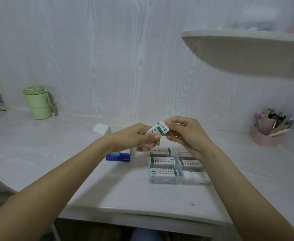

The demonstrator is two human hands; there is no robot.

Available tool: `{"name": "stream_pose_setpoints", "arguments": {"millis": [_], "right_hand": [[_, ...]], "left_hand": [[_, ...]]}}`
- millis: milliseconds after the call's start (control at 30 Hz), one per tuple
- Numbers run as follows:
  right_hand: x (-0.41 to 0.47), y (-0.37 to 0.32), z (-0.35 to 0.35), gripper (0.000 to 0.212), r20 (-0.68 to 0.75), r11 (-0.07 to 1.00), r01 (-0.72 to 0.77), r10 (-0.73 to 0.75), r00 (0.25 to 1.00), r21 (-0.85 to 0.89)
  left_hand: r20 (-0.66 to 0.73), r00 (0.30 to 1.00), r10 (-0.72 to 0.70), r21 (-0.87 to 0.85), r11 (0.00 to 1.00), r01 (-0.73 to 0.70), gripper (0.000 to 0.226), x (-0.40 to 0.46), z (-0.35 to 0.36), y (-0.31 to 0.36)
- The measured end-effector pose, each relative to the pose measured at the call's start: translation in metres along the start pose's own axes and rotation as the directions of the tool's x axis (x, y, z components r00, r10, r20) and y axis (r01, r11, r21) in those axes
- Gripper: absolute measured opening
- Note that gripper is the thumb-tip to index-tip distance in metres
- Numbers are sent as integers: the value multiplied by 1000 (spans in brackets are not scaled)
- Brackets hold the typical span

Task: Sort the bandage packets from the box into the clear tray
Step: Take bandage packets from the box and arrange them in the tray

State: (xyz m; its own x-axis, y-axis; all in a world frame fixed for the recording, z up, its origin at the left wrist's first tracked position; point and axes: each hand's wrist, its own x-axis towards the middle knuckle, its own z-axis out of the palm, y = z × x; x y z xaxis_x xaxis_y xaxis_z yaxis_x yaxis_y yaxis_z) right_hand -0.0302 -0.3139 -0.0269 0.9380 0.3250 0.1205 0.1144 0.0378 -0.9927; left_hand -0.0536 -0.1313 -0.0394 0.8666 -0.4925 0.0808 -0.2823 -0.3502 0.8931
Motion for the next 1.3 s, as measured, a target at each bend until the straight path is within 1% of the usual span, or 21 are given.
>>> {"name": "stream_pose_setpoints", "arguments": {"millis": [67,167,233,367,433,600,667,767,867,933,1000,1133,1167,1233,1300], "right_hand": [[-12,6,-8,10,-17,1000,-11,10,1000,-19],[-27,16,-19,7,-62,992,25,-32,998,-120],[-34,20,-24,5,-69,984,41,-54,996,-173],[-46,23,-37,9,-65,964,70,-89,994,-255],[-50,24,-43,11,-66,965,64,-84,994,-253],[-56,32,-53,10,-84,988,0,-14,996,-156],[-56,35,-55,12,-121,980,-8,-16,993,-197],[-54,38,-59,13,-206,945,1,-72,976,-327],[-54,39,-63,9,-263,931,14,-117,958,-365],[-56,38,-65,5,-249,946,20,-106,963,-324],[-57,37,-65,12,-212,966,7,-63,975,-257],[-57,35,-68,7,-211,961,-33,-26,977,-273],[-57,36,-70,8,-226,970,-20,-37,973,-241],[-55,37,-75,10,-269,992,24,-57,961,-123],[-51,37,-80,6,-283,998,56,-57,957,-13]], "left_hand": [[36,999,-9,-22,1000,10,27,0,14,-1],[81,997,-6,-7,1000,6,27,1,33,-3],[79,997,-21,10,1000,20,25,2,43,-4],[79,996,-50,65,997,45,22,4,56,0],[74,995,-63,85,995,57,20,4,60,0],[39,994,-100,75,992,97,20,3,71,-3],[13,991,-130,77,989,129,22,4,76,-1],[-7,988,-156,72,985,156,24,6,78,-1],[-34,987,-159,49,986,160,25,8,77,-2],[-52,986,-157,49,986,160,24,9,78,-3],[-58,986,-158,56,985,161,24,11,80,-2],[-73,984,-162,61,984,166,23,14,82,-1],[-79,984,-158,52,985,162,23,15,81,-1],[-114,981,-157,32,986,161,24,15,79,-2],[-168,973,-159,8,987,162,24,17,76,-4]]}}
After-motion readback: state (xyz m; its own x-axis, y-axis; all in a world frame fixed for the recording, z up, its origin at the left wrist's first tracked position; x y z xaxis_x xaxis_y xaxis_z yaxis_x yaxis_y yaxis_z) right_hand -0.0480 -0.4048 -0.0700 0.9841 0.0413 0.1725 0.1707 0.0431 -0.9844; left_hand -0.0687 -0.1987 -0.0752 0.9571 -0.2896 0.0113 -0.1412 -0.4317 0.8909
